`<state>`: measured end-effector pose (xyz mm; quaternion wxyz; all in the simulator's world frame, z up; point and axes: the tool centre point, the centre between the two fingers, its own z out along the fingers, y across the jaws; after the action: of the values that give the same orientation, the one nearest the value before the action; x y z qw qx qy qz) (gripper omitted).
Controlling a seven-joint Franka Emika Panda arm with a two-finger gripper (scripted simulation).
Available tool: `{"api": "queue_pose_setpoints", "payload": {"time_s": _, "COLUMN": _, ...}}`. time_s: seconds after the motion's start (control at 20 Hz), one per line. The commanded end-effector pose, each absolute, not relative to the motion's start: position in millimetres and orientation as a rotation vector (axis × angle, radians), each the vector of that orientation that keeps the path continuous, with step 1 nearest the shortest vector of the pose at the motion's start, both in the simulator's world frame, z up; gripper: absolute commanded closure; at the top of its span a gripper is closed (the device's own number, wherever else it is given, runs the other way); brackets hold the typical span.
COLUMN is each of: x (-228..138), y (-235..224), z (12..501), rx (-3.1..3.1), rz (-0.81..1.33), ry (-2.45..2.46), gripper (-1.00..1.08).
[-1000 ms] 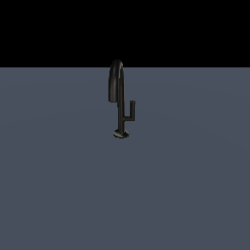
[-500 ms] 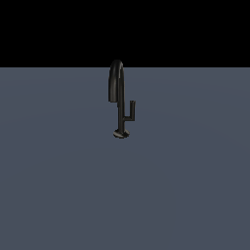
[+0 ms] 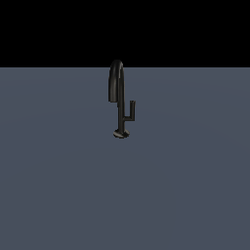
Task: Turn on the faucet by rotating a designated handle.
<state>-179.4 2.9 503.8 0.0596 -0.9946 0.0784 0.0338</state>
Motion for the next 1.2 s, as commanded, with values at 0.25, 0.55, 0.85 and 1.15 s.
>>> {"api": "queue_pose_setpoints", "payload": {"time_s": 0.25, "x": -134, "y": 2, "z": 490, "rx": -2.885, "rz": 0.248, "ry": 0.386, "gripper": 1.08}}
{"api": "queue_pose_setpoints", "payload": {"time_s": 0.55, "x": -97, "y": -1, "z": 475, "rx": -2.769, "rz": 0.36, "ry": 0.5, "gripper": 1.08}}
{"api": "queue_pose_setpoints", "payload": {"time_s": 0.85, "x": -62, "y": -6, "z": 456, "rx": -2.642, "rz": 0.469, "ry": 0.608, "gripper": 1.08}}
{"api": "queue_pose_setpoints", "payload": {"time_s": 1.15, "x": -27, "y": -13, "z": 433, "rx": -2.503, "rz": 0.573, "ry": 0.711, "gripper": 1.08}}
